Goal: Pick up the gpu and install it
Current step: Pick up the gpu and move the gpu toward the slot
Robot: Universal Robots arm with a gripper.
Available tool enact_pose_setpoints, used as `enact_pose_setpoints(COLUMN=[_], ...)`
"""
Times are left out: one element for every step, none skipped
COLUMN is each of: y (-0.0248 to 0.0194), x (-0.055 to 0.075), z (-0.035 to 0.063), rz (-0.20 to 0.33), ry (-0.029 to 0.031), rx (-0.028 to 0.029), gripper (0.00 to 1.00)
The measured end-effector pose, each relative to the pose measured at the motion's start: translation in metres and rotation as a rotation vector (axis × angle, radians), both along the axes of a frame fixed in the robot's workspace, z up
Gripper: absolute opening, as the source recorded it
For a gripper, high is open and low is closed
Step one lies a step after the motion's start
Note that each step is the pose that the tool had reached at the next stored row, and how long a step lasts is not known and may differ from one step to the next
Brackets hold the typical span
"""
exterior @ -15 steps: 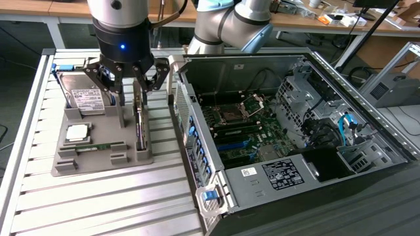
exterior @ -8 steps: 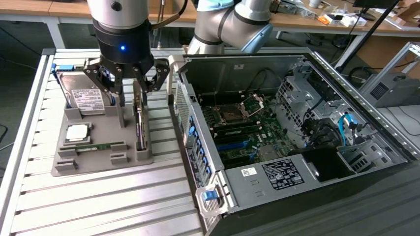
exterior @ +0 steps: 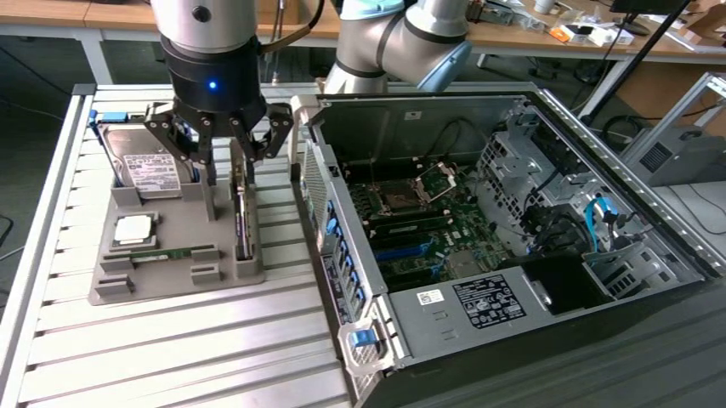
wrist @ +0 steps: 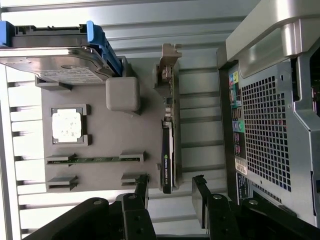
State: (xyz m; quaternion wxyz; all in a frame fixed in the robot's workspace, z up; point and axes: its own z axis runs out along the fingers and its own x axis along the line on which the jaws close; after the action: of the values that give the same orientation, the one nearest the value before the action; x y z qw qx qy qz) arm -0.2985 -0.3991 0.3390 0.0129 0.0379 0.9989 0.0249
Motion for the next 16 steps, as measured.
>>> enact_pose_setpoints(y=[0.0, 0.0, 0.0, 0.0, 0.0, 0.0, 0.0, 0.0, 0.0, 0.0, 0.0, 0.0, 0.0, 0.0, 0.0, 0.0], x=[0.0, 0.0, 0.0, 0.0, 0.0, 0.0, 0.0, 0.0, 0.0, 0.0, 0.0, 0.0, 0.0, 0.0, 0.0, 0.0], z=[-0.0003, -0.0005, -0.0007, -0.0009, -0.0011, -0.0014, -0.0017, -0.0019, -0.0021, -0.0024, -0.0026, -0.0028, -0.003, -0.0032, -0.0035, -0.0037], rz=[0.0, 0.0, 0.0, 0.0, 0.0, 0.0, 0.0, 0.0, 0.0, 0.0, 0.0, 0.0, 0.0, 0.0, 0.0, 0.0], ry=[0.0, -0.0001, 0.0, 0.0, 0.0, 0.0, 0.0, 0.0, 0.0, 0.0, 0.0, 0.0, 0.0, 0.0, 0.0, 0.0], rx=[0.0, 0.0001, 0.0, 0.0, 0.0, 0.0, 0.0, 0.0, 0.0, 0.0, 0.0, 0.0001, 0.0, 0.0, 0.0, 0.0], gripper=[0.48, 0.48, 0.48, 0.48, 0.48, 0.48, 0.48, 0.48, 0.48, 0.48, 0.48, 0.48, 0.48, 0.48, 0.48, 0.48])
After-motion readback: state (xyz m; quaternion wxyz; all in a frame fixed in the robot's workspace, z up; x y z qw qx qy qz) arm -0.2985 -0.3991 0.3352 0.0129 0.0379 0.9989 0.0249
